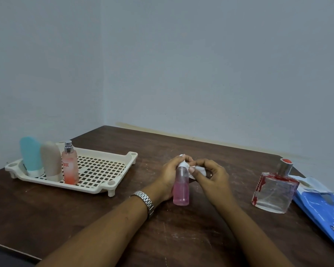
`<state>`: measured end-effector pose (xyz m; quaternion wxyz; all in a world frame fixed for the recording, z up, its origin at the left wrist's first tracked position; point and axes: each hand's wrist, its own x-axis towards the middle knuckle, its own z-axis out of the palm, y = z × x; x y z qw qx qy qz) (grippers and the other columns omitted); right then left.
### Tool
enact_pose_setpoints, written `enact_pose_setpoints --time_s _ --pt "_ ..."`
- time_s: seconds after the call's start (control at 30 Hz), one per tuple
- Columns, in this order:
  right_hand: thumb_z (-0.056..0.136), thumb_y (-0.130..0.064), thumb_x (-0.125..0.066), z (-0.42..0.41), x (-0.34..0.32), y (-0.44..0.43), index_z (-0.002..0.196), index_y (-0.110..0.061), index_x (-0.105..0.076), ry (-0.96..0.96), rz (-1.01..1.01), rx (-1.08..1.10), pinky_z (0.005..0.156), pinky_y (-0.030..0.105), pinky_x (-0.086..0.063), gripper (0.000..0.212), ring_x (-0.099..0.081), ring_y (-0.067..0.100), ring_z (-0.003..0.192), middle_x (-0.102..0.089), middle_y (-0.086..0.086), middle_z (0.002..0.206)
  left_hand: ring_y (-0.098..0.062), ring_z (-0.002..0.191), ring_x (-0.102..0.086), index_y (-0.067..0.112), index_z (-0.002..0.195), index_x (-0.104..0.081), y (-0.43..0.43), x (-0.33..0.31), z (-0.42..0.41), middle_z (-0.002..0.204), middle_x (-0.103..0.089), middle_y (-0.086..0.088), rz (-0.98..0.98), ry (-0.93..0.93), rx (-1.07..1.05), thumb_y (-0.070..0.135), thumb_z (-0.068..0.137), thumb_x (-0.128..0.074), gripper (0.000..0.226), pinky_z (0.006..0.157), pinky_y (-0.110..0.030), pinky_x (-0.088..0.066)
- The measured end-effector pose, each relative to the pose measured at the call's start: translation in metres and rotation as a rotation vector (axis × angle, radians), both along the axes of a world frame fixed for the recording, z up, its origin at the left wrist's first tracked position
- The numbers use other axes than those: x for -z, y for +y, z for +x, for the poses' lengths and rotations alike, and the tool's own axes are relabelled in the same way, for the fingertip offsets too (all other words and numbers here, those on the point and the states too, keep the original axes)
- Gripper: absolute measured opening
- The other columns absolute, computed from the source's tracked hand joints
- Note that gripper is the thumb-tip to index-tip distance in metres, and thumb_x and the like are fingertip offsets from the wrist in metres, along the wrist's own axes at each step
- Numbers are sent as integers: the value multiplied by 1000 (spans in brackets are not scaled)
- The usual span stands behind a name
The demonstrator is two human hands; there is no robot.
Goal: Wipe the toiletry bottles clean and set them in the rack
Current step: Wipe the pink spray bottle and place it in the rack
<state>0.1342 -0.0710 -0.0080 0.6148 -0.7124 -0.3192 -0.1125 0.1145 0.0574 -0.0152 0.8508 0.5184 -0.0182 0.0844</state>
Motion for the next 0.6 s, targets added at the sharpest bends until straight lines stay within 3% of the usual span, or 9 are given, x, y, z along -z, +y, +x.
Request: enact_pose_setpoints --time_s 0.27,0.37,0.6 --pt "80 -5 -68 -2 0 -1 81 -10 -70 164 -11 -304 70 35 -58 5 -66 19 81 -70 3 87 -28 80 -69 10 76 -49 6 -12 -2 94 -72 -18 -221 -23 -63 28 100 -34 34 72 -38 -54" --pt "79 -5 -69 -5 -1 -3 78 -11 -70 170 -62 -340 69 33 -56 6 -64 14 78 -71 0 85 -27 78 -68 11 75 -47 13 -13 -1 89 -72 -17 -211 -38 -123 30 101 -31 36 76 -40 -52" --pt "79 -5 -70 -4 -2 -7 78 -10 -70 173 -128 -380 68 27 -49 5 -63 9 74 -71 4 86 -21 57 -61 11 77 -47 16 -14 -3 82 -72 -17 -185 -37 -194 29 101 -32 34 66 -34 -51"
